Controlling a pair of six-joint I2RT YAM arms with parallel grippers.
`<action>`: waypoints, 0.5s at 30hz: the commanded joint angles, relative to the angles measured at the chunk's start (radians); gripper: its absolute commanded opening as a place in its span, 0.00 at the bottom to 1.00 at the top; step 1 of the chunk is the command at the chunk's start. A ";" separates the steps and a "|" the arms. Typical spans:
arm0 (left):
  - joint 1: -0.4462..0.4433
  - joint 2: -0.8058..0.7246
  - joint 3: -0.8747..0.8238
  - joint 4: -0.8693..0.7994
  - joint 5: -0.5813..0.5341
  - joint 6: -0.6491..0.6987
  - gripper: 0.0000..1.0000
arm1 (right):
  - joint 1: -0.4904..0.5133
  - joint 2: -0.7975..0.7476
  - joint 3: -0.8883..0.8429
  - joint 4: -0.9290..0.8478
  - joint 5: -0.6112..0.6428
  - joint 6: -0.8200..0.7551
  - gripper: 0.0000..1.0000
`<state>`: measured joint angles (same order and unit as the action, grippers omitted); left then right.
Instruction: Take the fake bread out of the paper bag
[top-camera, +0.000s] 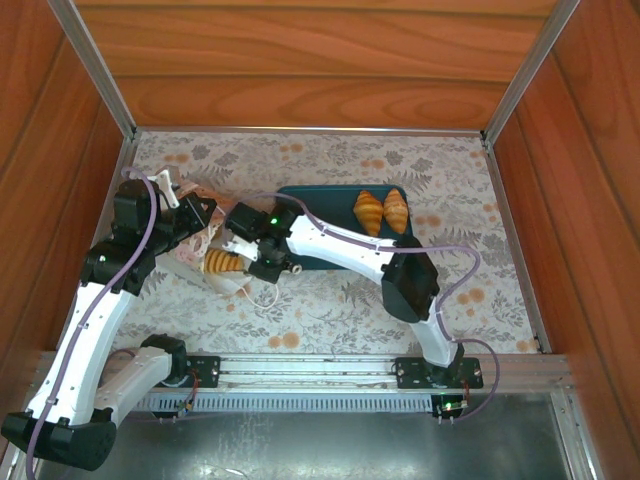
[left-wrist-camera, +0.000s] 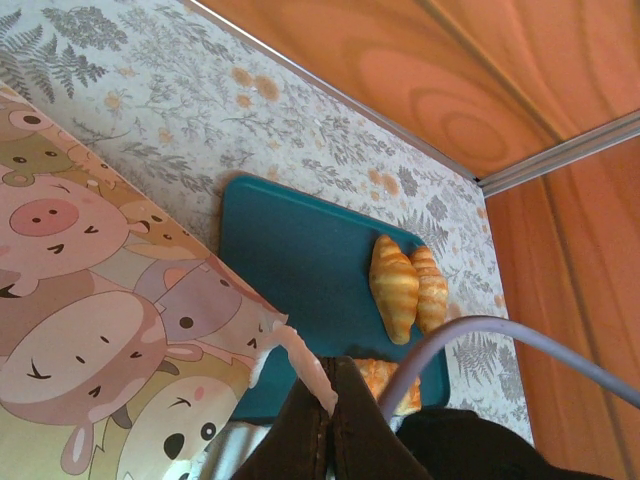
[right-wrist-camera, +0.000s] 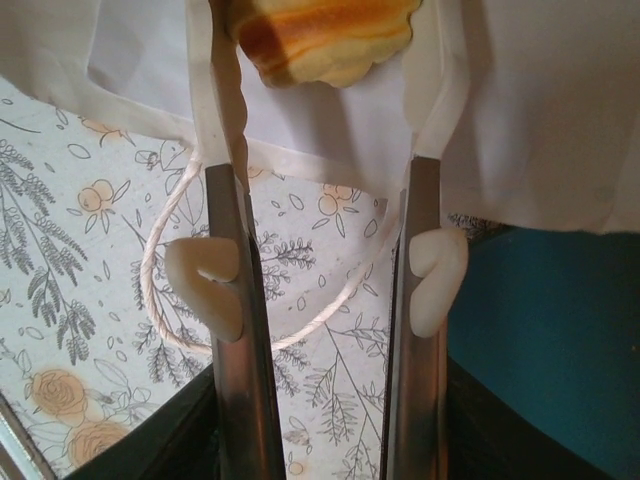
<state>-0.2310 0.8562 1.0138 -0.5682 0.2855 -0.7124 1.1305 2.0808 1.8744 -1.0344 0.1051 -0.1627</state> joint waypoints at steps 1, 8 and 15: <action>0.001 -0.006 -0.016 0.030 -0.005 -0.006 0.00 | -0.006 -0.107 -0.041 0.008 0.002 0.068 0.48; 0.003 0.009 -0.014 0.037 -0.019 -0.007 0.00 | -0.006 -0.223 -0.172 0.041 0.014 0.134 0.47; 0.003 0.013 -0.013 0.044 -0.027 -0.007 0.00 | -0.006 -0.341 -0.282 0.034 0.009 0.199 0.47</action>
<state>-0.2310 0.8703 1.0004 -0.5529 0.2695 -0.7132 1.1305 1.8099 1.6211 -1.0084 0.1131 -0.0189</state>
